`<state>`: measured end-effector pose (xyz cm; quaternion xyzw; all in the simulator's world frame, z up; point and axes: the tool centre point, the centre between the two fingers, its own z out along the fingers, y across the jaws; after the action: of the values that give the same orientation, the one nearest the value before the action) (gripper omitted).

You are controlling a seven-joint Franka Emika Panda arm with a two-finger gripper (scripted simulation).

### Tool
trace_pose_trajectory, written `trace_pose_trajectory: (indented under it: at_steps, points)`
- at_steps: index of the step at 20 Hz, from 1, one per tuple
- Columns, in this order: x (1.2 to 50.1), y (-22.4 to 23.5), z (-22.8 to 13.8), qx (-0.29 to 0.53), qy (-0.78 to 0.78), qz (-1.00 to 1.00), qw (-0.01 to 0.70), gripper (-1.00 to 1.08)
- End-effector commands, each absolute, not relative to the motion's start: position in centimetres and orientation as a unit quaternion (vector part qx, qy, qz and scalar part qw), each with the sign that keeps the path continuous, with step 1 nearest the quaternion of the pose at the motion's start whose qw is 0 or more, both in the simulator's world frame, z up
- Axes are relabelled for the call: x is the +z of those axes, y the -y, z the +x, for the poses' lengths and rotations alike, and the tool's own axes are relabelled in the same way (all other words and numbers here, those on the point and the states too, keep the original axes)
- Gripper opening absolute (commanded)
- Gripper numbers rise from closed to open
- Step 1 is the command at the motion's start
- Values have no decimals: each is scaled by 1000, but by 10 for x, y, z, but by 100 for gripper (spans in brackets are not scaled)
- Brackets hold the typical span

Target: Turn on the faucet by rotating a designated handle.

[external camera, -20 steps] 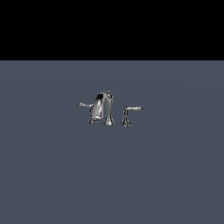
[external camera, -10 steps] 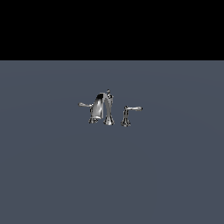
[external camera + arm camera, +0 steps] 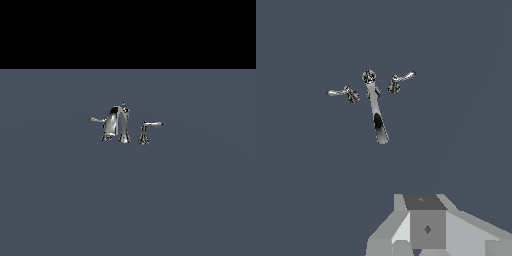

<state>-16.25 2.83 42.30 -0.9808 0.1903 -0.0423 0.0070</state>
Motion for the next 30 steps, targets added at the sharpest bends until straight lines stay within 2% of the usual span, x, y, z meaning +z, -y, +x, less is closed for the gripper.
trace_pose_trajectory:
  at_steps: [1,16,30]
  points:
    - [407,-30,-148,-41,-221,-974,7,-100]
    - [317,-23,-61,-30,-395,-918,8,-100]
    - [230,14,13,-19,-549,-836,4,-100]
